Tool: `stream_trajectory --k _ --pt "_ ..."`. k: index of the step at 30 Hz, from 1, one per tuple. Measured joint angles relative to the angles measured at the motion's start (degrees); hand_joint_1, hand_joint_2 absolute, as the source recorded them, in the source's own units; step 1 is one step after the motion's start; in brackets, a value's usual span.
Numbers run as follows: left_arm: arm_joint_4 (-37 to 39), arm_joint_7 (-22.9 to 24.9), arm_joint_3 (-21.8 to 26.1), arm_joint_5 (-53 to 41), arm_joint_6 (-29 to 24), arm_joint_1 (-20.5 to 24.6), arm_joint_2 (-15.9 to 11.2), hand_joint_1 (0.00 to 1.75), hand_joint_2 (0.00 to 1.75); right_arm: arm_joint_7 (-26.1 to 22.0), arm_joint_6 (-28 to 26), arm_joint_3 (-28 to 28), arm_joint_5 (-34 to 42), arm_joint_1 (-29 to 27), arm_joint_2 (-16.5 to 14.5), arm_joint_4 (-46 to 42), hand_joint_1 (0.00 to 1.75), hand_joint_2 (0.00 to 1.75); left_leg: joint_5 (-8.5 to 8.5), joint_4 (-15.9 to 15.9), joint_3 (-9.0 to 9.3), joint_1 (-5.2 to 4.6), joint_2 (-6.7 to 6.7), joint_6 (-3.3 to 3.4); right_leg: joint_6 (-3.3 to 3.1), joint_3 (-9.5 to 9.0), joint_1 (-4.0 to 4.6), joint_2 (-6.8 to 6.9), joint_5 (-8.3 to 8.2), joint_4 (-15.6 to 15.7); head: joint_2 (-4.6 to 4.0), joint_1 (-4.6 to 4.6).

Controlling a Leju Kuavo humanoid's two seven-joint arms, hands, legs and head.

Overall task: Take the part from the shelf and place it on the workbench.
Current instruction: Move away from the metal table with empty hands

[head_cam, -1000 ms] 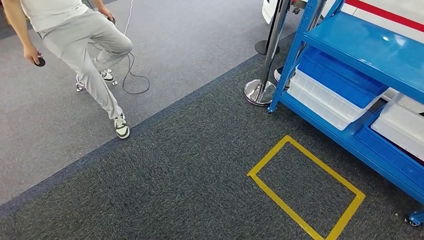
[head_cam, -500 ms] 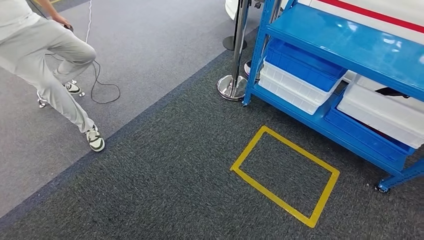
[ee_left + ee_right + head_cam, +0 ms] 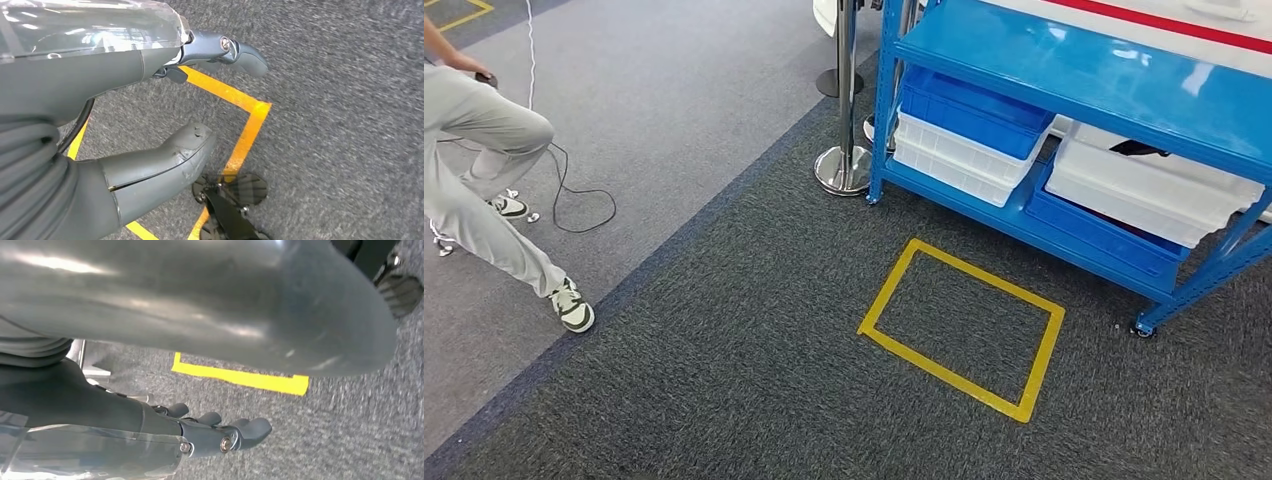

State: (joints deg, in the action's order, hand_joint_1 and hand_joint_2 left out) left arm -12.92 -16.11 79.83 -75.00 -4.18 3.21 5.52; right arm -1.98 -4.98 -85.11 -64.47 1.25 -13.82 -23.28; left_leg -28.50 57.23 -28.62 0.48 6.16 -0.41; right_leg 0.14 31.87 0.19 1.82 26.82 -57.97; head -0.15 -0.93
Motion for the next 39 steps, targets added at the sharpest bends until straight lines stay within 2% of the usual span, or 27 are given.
stream_trajectory --k 1,3,5,6,7,8,9,11,13,15,16,18,20,21,22,23,24,26,27,29,31,32,34,36,37,38,39 --pt "0.0 -0.2 0.0 0.2 -0.1 0.1 0.0 0.0 1.75 0.0 0.0 -0.1 -0.1 0.0 0.0 -0.1 0.0 0.0 -0.32 0.2 0.08 0.04 -0.52 -0.31 -0.32 -0.12 -0.19 -0.46 -0.15 0.3 0.0 0.02" --pt "0.0 -0.8 0.3 0.8 -0.1 0.1 0.1 0.0 1.75 0.1 0.0 -0.3 -0.2 0.0 -0.2 -0.2 0.0 0.0 -2.73 3.9 -1.37 0.17 -3.09 -0.77 -1.08 -0.43 -0.64 -1.41 -0.37 1.0 0.0 0.26" --pt "0.0 -1.5 0.6 1.3 0.0 -0.1 0.2 0.0 1.75 0.2 0.1 -0.5 -0.3 0.1 -0.3 -0.3 0.0 0.0 -6.37 11.8 -5.13 0.32 -5.28 -0.99 -1.53 -0.4 -0.61 -2.53 -0.23 1.0 0.0 0.52" --pt "0.0 -1.7 0.8 1.6 0.0 -0.2 0.2 0.0 1.75 0.3 0.1 -0.6 -0.3 0.1 -0.3 -0.4 0.0 0.0 -7.4 15.2 -6.95 0.34 -5.54 -1.09 -1.58 -0.45 -0.57 -3.21 -0.14 1.0 0.0 0.54" --pt "0.0 -1.8 1.0 1.8 0.1 -0.3 0.2 0.0 1.75 0.3 0.2 -0.7 -0.3 0.0 -0.3 -0.4 0.0 0.0 -7.3 16.9 -8.01 0.35 -5.62 -1.15 -1.54 -0.59 -0.55 -3.93 -0.04 0.9 0.0 0.54" --pt "0.0 -1.8 1.1 2.0 0.1 -0.4 0.2 0.0 1.75 0.3 0.2 -0.9 -0.3 0.0 -0.3 -0.4 0.0 0.0 -6.08 16.4 -8.05 0.37 -5.67 -1.15 -1.43 -0.79 -0.57 -4.65 0.1 0.8 0.0 0.56" --pt "0.0 -1.8 1.3 2.2 0.1 -0.4 0.2 0.0 1.75 0.3 0.3 -1.0 -0.4 0.0 -0.4 -0.4 0.0 0.0 -3.84 13.5 -6.97 0.44 -5.91 -1.12 -1.24 -1.07 -0.61 -5.4 0.3 0.7 0.0 0.57" --pt "0.0 -1.7 1.6 2.6 0.0 -0.4 0.2 0.0 1.75 0.4 0.3 -1.2 -0.5 0.0 -0.4 -0.5 0.0 0.0 -0.03 5.4 -3.65 0.69 -7.9 -1.0 -0.69 -1.43 -0.63 -6.75 0.87 0.2 0.0 0.68" --pt "0.0 -1.6 1.8 2.8 -0.1 -0.3 0.3 0.0 1.75 0.4 0.4 -1.3 -0.5 0.2 -0.4 -0.5 0.0 0.0 0.64 1.1 -1.82 0.75 -9.59 -0.66 0.0 -1.42 -0.56 -7.9 1.24 -0.1 0.0 0.74" --pt "0.0 -1.6 2.0 2.8 -0.2 -0.1 0.5 0.0 1.75 0.4 0.4 -1.3 -0.5 0.1 -0.4 -0.6 0.0 0.0 0.15 0.6 -1.39 0.64 -9.06 0.11 0.69 -1.17 -0.56 -8.57 0.97 -0.5 0.0 0.76" --pt "0.0 -1.6 2.1 2.8 -0.3 0.0 0.6 0.0 1.75 0.5 0.3 -1.4 -0.5 0.1 -0.4 -0.6 0.0 0.0 0.05 0.4 -1.01 0.64 -8.5 0.56 0.94 -1.02 -0.58 -8.0 0.98 -1.1 0.0 0.73" --pt "0.0 -1.7 2.2 2.8 -0.3 0.0 0.9 0.0 1.75 0.6 0.3 -1.5 -0.5 0.1 -0.4 -0.7 0.0 0.0 -0.18 0.2 -0.09 0.67 -7.3 1.31 1.17 0.72 -0.5 -5.22 2.47 -4.5 0.0 0.39" --pt "0.0 -1.8 2.3 2.7 -0.4 -0.2 0.9 0.0 1.75 0.6 0.2 -1.5 -0.5 0.3 -0.4 -0.7 0.0 0.0 -0.76 0.1 0.53 0.48 -5.86 1.67 1.37 5.16 -0.46 -2.79 5.54 -11.6 0.0 0.07" --pt "0.0 -1.9 2.3 2.7 -0.5 -0.3 0.9 0.0 1.75 0.6 0.2 -1.5 -0.5 0.3 -0.4 -0.7 0.0 0.0 -1.15 0.1 0.85 0.38 -5.15 1.72 1.45 7.63 -0.5 -2.46 6.64 -15.1 0.0 0.03" --pt "0.0 -1.9 2.3 2.6 -0.5 -0.3 0.9 0.0 1.75 0.7 0.2 -1.6 -0.5 0.3 -0.4 -0.7 0.0 0.0 -1.62 0.1 1.29 0.3 -4.49 1.73 1.48 9.47 -0.53 -2.32 6.8 -17.2 0.0 0.04" --pt "0.0 -1.9 2.4 2.6 -0.5 -0.3 1.0 0.0 1.75 0.7 0.1 -1.6 -0.6 0.2 -0.4 -0.7 0.0 0.0 -2.15 0.1 1.84 0.22 -3.91 1.7 1.39 10.23 -0.5 -2.21 5.87 -17.1 0.0 0.03" --pt "0.0 -2.0 2.4 2.6 -0.5 -0.3 1.1 0.0 1.75 0.7 0.1 -1.6 -0.6 0.1 -0.4 -0.7 0.0 0.0 -2.75 0.0 2.54 0.14 -3.35 1.67 1.11 9.86 -0.4 -1.98 4.01 -14.9 0.0 0.01" --pt "0.0 -2.1 2.4 2.7 -0.5 -0.3 1.4 0.0 1.75 0.8 0.0 -1.7 -0.6 -0.2 -0.4 -0.7 0.0 0.0 -4.12 0.0 4.18 -0.08 -2.25 1.51 -0.11 7.69 0.25 -0.25 -0.72 -7.7 0.0 0.02" --pt "0.0 -2.2 2.4 2.8 -0.5 -0.3 1.5 0.0 1.75 0.9 0.0 -1.7 -0.7 -0.3 -0.4 -0.7 0.0 0.0 -4.79 -0.1 4.92 -0.19 -1.74 1.27 -0.69 6.82 0.72 0.7 -2.01 -4.9 0.0 0.02" --pt "0.0 -2.4 2.5 2.9 -0.5 -0.2 1.7 0.0 1.75 1.0 0.0 -1.7 -0.7 -0.2 -0.3 -0.7 0.0 0.0 -5.62 -0.4 6.35 -0.36 -0.82 0.54 -1.5 6.08 1.26 1.48 -2.52 -3.2 0.0 0.12" --pt "0.0 -2.6 2.5 2.8 -0.4 0.1 1.8 0.0 1.75 1.0 0.0 -1.7 -0.7 -0.1 -0.4 -0.7 0.0 0.0 -5.2 0.9 7.07 -0.34 -0.77 -0.26 -2.03 4.74 1.04 0.38 -2.13 -2.4 0.0 0.15" --pt "0.0 -2.6 2.5 2.7 -0.3 0.2 1.9 0.0 1.75 1.1 0.0 -1.8 -0.7 -0.1 -0.4 -0.7 0.0 0.0 -4.68 3.1 6.46 -0.27 -1.66 -0.51 -2.33 3.84 0.81 -0.2 -1.89 -2.0 0.0 0.16" --pt "0.0 -2.7 2.4 2.4 -0.2 0.4 1.9 0.0 1.75 1.1 0.0 -1.8 -0.7 0.2 -0.4 -0.7 0.0 0.0 -5.19 9.6 2.67 0.02 -4.07 -0.93 -2.82 2.23 0.38 -1.24 -1.45 -1.2 0.0 0.28" --pt "0.0 -2.8 2.4 2.2 -0.1 0.1 1.9 0.0 1.75 1.1 0.0 -1.9 -0.6 0.4 -0.4 -0.8 0.0 0.0 -8.75 15.0 -1.91 0.23 -5.39 -1.33 -2.96 1.19 0.1 -2.76 -0.76 -1.1 0.0 0.41" --pt "0.0 -2.8 2.4 2.1 -0.1 -0.1 2.0 0.0 1.75 1.1 0.0 -2.0 -0.6 0.5 -0.4 -0.8 0.0 0.0 -10.75 16.1 -3.62 0.34 -5.55 -1.49 -2.88 0.71 -0.02 -3.6 -0.36 -1.0 0.0 0.44" --pt "0.0 -2.8 2.4 2.0 -0.1 -0.2 2.0 0.0 1.75 1.1 0.0 -2.1 -0.6 0.4 -0.4 -0.7 0.0 0.0 -11.7 15.8 -4.81 0.47 -5.61 -1.65 -2.7 0.12 -0.17 -4.46 0.1 -1.1 0.0 0.45" --pt "0.0 -2.8 2.4 1.9 -0.1 -0.2 2.0 0.0 1.75 1.2 0.0 -2.2 -0.6 0.4 -0.4 -0.7 0.0 0.0 -11.02 14.2 -5.4 0.62 -5.68 -1.81 -2.45 -0.52 -0.34 -5.26 0.59 -1.1 0.0 0.48"
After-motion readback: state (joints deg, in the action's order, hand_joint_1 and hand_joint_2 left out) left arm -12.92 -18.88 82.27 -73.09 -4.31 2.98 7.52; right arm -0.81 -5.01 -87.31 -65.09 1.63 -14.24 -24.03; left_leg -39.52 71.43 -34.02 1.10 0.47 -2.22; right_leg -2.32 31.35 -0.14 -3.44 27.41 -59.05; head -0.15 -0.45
